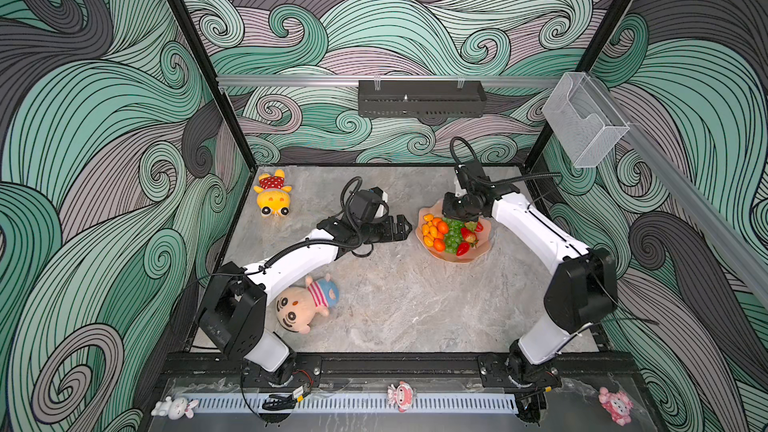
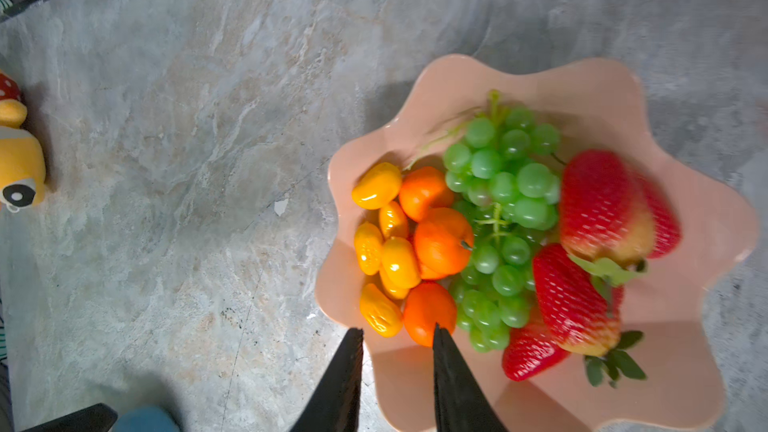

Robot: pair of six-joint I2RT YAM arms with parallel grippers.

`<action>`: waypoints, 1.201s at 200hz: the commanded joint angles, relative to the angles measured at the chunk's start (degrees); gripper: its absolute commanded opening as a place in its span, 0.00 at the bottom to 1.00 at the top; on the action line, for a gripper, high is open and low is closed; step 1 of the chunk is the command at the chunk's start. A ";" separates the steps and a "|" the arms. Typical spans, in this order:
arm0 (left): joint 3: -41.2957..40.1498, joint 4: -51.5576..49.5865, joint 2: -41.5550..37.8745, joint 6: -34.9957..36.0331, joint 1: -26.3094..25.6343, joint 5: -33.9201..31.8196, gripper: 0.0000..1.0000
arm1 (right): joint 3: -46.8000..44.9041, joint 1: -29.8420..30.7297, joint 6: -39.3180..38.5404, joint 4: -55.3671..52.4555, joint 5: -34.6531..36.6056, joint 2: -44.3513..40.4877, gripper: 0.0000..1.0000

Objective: Arrange fruit in a fruit bowl
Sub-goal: Place the fruit in the fruit bowl, then move the fruit bowl to the top-center of the table.

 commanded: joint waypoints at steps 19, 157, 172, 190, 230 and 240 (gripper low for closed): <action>4.97 -0.80 4.47 2.49 -5.64 -2.87 0.98 | -10.47 -7.07 2.12 -0.97 6.44 -9.26 0.28; 17.31 -3.87 15.96 4.16 -13.80 -3.50 0.99 | -12.55 -23.77 3.70 2.05 -2.62 5.23 0.23; 16.88 -4.14 15.28 4.34 -13.72 -4.12 0.99 | -10.90 -23.77 3.78 2.59 -3.41 7.93 0.23; 16.08 -4.24 14.43 4.38 -13.69 -5.06 0.99 | -9.75 -23.74 3.74 3.09 -4.44 10.00 0.23; 14.94 -4.69 13.47 4.43 -12.77 -5.99 0.99 | -9.06 -23.14 3.27 3.97 -6.14 11.53 0.23; 14.70 -4.83 13.23 4.43 -12.63 -6.31 0.99 | -9.01 -22.75 3.03 4.26 -6.84 11.70 0.23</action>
